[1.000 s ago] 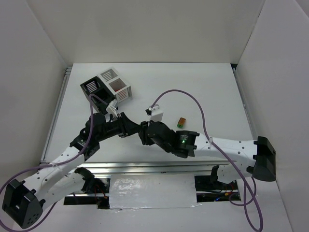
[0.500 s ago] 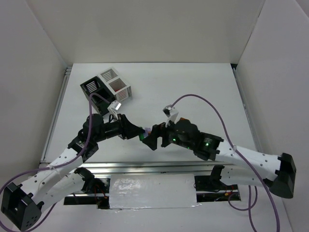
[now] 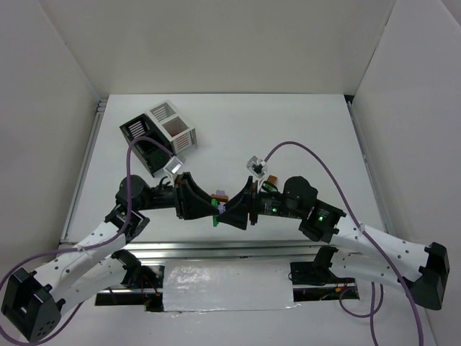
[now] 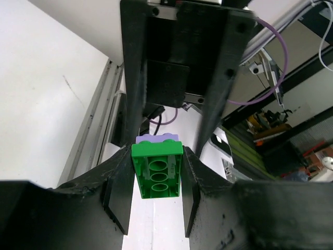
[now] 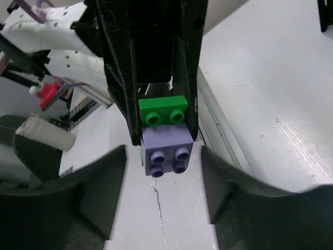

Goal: Sort the legos into containers by color

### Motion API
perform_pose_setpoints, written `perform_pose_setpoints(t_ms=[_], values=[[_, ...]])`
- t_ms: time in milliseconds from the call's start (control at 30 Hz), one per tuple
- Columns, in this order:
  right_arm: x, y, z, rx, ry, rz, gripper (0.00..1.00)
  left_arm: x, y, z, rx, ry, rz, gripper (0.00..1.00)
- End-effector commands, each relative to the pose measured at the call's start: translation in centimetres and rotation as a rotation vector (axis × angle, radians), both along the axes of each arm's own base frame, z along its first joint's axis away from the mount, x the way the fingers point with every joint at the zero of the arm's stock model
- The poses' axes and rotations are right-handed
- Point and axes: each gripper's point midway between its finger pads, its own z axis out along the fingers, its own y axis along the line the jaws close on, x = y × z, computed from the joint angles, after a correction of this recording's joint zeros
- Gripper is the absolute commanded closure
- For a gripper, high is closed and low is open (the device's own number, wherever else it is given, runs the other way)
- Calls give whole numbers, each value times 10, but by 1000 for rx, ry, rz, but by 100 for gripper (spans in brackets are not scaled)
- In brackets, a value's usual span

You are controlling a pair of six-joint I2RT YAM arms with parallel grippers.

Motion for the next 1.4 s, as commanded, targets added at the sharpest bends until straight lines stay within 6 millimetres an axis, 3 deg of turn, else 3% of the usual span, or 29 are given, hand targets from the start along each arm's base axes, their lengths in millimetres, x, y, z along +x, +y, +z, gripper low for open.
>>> perform_pose_setpoints(t_ms=[0,67,100,133,200,367,400,467,533,567,600,633,700,767,800,900,1033,1067,1167,1367], values=[[-12,7,22,80,-50,94,41,-17,3,21,-71,-104,-66,100],[-12,8,23,87,-54,100,52,-17,3,19,-65,-98,-67,100],[-12,8,25,96,-59,100,80,-17,2,19,-62,-96,-68,100],[-12,6,26,99,-59,91,93,-16,3,19,-61,-96,-65,100],[-10,5,25,92,-71,76,99,-14,2,18,-51,-92,-50,100],[-1,-9,11,65,-91,14,100,0,6,30,-30,-137,49,100],[10,-18,7,64,-87,-44,100,4,7,21,16,-100,78,100],[22,-29,0,56,-71,-115,100,19,13,31,45,-141,174,100],[36,-44,-3,62,-63,-210,100,33,22,21,118,-112,244,100],[41,-49,-9,41,-49,-246,100,40,26,28,131,-113,287,100],[46,-55,-7,44,-51,-289,100,59,36,26,161,-95,382,100],[55,-61,-10,33,-46,-347,100,67,43,12,225,-44,420,100],[61,-68,-15,5,-38,-397,100,91,62,16,262,-15,545,100],[70,-72,-23,-29,-12,-457,100,132,104,1,422,96,854,100],[73,-73,-23,-32,-9,-469,100,161,140,-12,523,139,1094,100],[74,-68,-31,-49,15,-457,100,192,192,-1,584,204,1428,100],[75,-65,-32,-41,26,-454,100,226,223,6,498,196,1674,100],[75,-65,-31,-41,22,-454,100,236,229,16,445,165,1731,99],[71,-66,-32,-44,25,-443,100,258,252,8,506,165,1872,96],[68,-67,-44,-60,31,-432,100,294,265,-17,578,159,1921,79]])
